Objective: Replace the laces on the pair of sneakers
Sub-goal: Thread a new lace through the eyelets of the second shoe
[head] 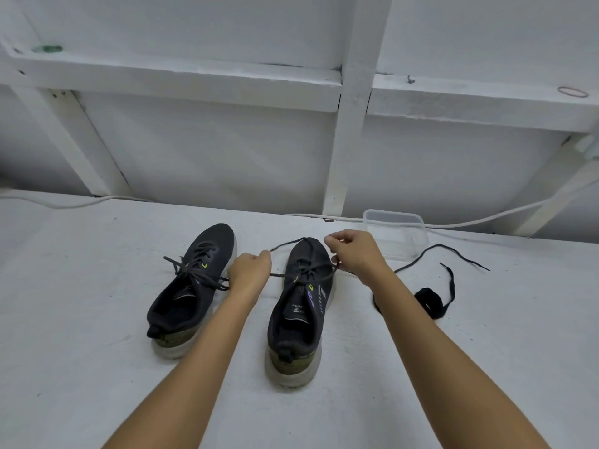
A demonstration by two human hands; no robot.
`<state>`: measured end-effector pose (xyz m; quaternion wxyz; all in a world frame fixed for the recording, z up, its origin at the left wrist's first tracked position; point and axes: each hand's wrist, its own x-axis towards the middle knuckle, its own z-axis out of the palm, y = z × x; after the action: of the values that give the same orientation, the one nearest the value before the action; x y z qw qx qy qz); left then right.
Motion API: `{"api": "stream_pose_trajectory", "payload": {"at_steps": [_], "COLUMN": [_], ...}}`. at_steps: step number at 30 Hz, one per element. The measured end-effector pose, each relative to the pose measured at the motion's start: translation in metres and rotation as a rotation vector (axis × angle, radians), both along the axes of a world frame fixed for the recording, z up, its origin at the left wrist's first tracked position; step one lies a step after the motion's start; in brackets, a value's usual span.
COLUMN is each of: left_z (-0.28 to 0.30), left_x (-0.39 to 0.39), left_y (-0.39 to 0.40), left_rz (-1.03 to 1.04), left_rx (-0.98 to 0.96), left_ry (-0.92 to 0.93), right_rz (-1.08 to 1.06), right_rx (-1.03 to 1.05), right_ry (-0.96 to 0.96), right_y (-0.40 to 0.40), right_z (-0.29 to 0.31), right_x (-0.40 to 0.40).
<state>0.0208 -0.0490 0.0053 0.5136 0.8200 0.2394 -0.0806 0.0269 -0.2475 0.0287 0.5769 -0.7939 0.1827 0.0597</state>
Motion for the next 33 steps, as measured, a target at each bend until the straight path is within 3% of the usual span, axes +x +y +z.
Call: {"api": "stream_pose_trajectory", "payload": {"at_steps": [5, 10, 17, 23, 27, 30, 33], "left_z": [-0.012, 0.009, 0.032, 0.025, 0.02, 0.016, 0.017], "left_x": [-0.019, -0.033, -0.067, -0.076, -0.073, -0.072, -0.072], "left_y": [0.005, -0.006, -0.024, -0.029, -0.025, -0.024, -0.023], "left_rz": [-0.112, -0.126, -0.329, -0.46, -0.5, -0.503, -0.506], "left_rx": [0.035, 0.055, 0.11, 0.161, 0.177, 0.15, 0.1], "left_ry": [0.091, -0.069, 0.002, -0.039, -0.019, -0.019, -0.029], "right_rz": [0.183, 0.487, 0.62, 0.53, 0.305, 0.206, 0.206], "right_rx": [-0.178, -0.262, -0.394, -0.222, 0.287, 0.584, 0.452], "right_ry": [0.032, 0.117, 0.124, -0.006, -0.157, -0.166, -0.097], "right_y": [-0.011, -0.015, -0.012, -0.001, 0.005, 0.002, 0.001], "right_z": [0.005, 0.016, 0.014, 0.028, 0.046, 0.054, 0.046], "right_x": [-0.022, -0.039, -0.037, -0.038, -0.035, -0.031, -0.036]}}
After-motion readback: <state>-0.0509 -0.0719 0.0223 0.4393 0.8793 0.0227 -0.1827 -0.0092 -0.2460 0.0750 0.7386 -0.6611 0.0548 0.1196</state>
